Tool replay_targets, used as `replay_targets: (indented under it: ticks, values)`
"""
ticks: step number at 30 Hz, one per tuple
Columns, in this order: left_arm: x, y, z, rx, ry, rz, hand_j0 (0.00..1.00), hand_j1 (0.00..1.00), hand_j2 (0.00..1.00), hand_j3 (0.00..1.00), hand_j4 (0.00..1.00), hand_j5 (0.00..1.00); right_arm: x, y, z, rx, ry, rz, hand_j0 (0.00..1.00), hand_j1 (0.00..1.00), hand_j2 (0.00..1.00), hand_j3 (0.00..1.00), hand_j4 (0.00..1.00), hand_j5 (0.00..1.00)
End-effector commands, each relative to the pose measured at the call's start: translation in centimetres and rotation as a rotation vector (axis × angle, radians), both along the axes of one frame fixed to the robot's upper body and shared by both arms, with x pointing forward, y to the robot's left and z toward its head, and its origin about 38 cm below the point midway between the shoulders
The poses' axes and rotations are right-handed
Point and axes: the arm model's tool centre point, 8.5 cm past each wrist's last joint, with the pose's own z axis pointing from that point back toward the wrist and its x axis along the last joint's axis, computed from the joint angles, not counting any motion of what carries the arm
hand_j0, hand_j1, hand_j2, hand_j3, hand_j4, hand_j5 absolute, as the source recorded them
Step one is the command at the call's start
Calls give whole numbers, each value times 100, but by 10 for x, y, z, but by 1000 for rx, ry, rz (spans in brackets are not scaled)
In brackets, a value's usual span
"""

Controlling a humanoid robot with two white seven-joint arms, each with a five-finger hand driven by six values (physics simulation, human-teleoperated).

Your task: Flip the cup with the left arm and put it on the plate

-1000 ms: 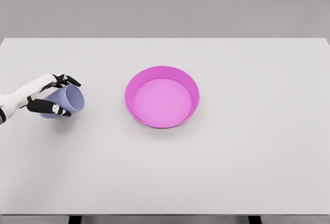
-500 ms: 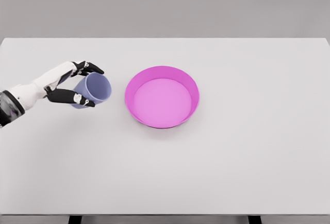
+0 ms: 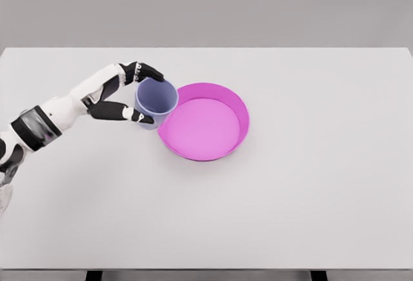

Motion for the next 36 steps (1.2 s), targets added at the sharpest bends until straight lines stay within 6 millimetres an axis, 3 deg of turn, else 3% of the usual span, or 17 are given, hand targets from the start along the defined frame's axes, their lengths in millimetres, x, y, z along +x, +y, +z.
replay_targets:
  ticks: [1,13,25,36]
  values:
    - [-1,-11,-2,-54,13,-21,65,65,65,65,65,65,0,0,0,0,0,-1,100,100,100,100,100,100]
    - [10,-72,-6,-162,35,-113,64,64,64,64,64,64,0,0,0,0,0,-1,100,100,100,100,100,100]
    - [22,-79,-15,-248,-25,-78,63,63,63,63,63,63,0,0,0,0,0,-1,100,100,100,100,100,100]
    - [31,-78,-58,-205,83,-44,63,63,63,63,63,63,0,0,0,0,0,1,100,100,100,100,100,100]
